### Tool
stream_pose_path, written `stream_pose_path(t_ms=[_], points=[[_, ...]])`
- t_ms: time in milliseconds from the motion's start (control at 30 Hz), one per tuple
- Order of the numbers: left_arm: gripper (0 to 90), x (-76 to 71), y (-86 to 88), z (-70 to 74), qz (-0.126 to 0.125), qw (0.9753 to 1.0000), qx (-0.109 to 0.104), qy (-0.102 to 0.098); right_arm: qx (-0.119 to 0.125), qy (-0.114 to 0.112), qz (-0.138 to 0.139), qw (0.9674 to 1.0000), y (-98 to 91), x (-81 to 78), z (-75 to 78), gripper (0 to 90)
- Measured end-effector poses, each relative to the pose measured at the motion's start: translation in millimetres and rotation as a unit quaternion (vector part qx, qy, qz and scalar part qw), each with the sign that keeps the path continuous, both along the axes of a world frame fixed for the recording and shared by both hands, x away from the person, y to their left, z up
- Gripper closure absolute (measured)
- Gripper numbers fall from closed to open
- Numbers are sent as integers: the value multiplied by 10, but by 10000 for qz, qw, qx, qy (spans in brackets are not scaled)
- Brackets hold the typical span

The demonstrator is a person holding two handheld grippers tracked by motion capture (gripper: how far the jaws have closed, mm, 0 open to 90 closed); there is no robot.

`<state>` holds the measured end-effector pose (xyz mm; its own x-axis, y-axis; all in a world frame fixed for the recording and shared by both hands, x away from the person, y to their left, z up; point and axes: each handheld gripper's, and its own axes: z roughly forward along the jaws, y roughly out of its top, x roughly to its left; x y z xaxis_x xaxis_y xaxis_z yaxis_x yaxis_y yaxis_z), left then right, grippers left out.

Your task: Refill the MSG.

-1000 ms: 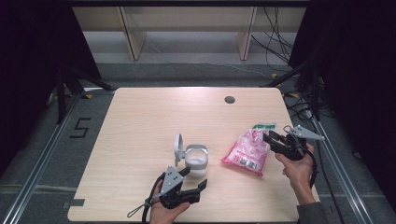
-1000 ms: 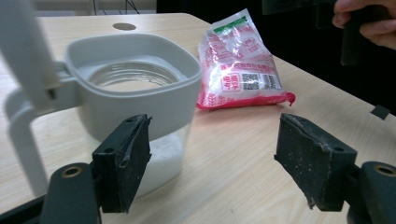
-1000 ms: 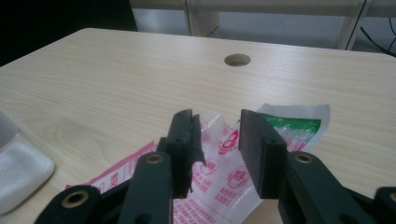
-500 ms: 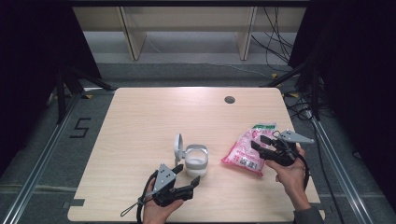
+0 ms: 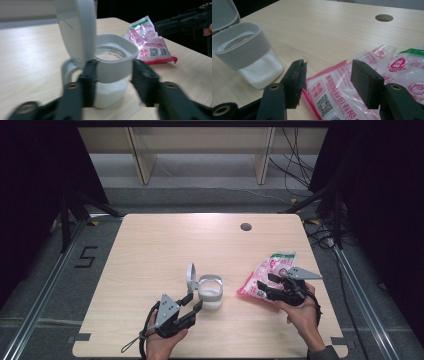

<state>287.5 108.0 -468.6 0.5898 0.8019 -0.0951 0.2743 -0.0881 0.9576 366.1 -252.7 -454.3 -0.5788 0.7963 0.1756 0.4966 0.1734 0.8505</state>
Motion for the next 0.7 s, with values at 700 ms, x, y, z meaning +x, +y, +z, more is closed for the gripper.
stream_pose_path(t_ms=[700], points=[[888, 94, 211, 100, 62, 9997, 106, -213, -122, -183, 378, 9990, 109, -71, -104, 453]])
